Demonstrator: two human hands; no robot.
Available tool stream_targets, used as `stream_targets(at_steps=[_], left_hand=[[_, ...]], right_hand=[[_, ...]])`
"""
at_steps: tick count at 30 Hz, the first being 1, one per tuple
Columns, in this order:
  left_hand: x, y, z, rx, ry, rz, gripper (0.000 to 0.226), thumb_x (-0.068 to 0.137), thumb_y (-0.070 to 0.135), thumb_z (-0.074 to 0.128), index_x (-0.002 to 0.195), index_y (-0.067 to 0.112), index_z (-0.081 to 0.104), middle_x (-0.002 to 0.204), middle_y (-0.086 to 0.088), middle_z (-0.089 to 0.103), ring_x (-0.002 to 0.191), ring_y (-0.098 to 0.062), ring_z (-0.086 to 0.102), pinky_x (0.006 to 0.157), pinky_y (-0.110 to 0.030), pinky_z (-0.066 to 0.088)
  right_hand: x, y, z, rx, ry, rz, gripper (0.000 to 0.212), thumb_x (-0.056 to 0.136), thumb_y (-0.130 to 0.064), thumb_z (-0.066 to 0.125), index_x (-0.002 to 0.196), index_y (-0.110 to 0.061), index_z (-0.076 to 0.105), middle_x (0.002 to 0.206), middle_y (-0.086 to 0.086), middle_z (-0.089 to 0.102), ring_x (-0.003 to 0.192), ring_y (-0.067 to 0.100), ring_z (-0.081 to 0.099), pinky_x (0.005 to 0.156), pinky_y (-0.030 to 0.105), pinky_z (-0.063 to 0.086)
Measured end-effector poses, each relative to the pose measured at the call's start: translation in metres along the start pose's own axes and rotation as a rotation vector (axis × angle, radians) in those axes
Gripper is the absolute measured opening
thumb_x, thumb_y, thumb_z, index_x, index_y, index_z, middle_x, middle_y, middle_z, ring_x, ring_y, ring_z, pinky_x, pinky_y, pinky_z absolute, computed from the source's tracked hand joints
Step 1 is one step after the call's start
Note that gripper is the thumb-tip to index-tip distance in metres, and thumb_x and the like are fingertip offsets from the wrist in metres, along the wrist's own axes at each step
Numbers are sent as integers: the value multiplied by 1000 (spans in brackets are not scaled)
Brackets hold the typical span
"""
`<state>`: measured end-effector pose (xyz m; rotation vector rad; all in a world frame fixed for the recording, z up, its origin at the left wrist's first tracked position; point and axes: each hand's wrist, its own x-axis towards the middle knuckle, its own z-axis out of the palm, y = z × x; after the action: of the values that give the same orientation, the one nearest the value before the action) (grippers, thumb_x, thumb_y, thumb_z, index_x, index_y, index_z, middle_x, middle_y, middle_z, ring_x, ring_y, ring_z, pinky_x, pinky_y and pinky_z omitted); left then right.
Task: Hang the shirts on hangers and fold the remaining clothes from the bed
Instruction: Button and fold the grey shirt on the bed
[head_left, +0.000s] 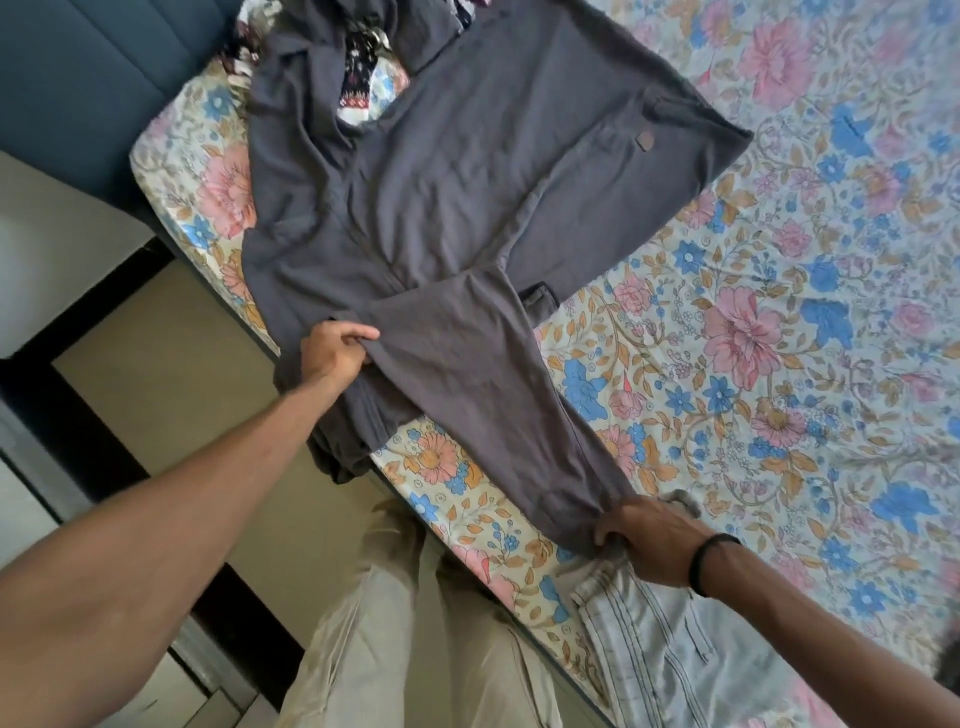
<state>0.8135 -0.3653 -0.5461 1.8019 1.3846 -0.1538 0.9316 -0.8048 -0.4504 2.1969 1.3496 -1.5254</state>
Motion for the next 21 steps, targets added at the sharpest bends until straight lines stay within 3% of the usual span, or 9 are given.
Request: stream_targets(at_steps=[3, 6, 10, 13, 17, 21], left_hand=[[-3, 3, -12, 148, -64, 140, 31, 87, 2, 71, 93, 31, 82, 101, 5, 78, 93, -13, 71, 98, -32, 56], [-8, 7, -18, 174, -78, 224, 14, 85, 13, 80, 97, 20, 82, 94, 3, 79, 87, -14, 72, 94, -32, 56], [2, 7, -16, 186, -75, 181, 5, 90, 16, 77, 94, 14, 76, 79, -4, 77, 79, -21, 73, 83, -37, 55], [14, 4, -13, 79, -121, 76, 10, 93, 20, 74, 91, 12, 68, 68, 1, 74, 65, -20, 73, 79, -40, 58], [31, 1, -12, 95, -163, 38, 15, 94, 25, 73, 85, 21, 62, 61, 11, 72, 57, -7, 70, 76, -38, 57], [33, 5, -14, 108, -169, 42, 15, 92, 24, 75, 84, 18, 63, 64, 11, 73, 55, 2, 66, 68, -31, 51]], right_hand=[[-13, 6, -64, 260, 10, 18, 19, 103, -14, 57, 104, -31, 66, 103, -7, 72, 84, 5, 69, 72, 18, 56], [-28, 27, -164, 453, 205, 65, 27, 99, -4, 55, 94, -28, 67, 94, -5, 70, 83, 12, 68, 70, 27, 53], [-23, 63, -289, 486, 547, 132, 20, 83, -21, 50, 82, -25, 70, 85, 4, 71, 82, 24, 66, 76, 43, 52], [23, 96, -361, 494, 720, 230, 20, 87, -21, 53, 88, -9, 69, 85, 16, 68, 78, 26, 59, 74, 40, 48], [117, 129, -416, 391, 699, 365, 20, 97, -13, 53, 99, 2, 66, 92, 19, 63, 82, 28, 54, 74, 40, 47], [198, 147, -423, 356, 678, 478, 20, 87, -16, 52, 87, 2, 61, 88, 25, 64, 79, 36, 58, 72, 47, 53]])
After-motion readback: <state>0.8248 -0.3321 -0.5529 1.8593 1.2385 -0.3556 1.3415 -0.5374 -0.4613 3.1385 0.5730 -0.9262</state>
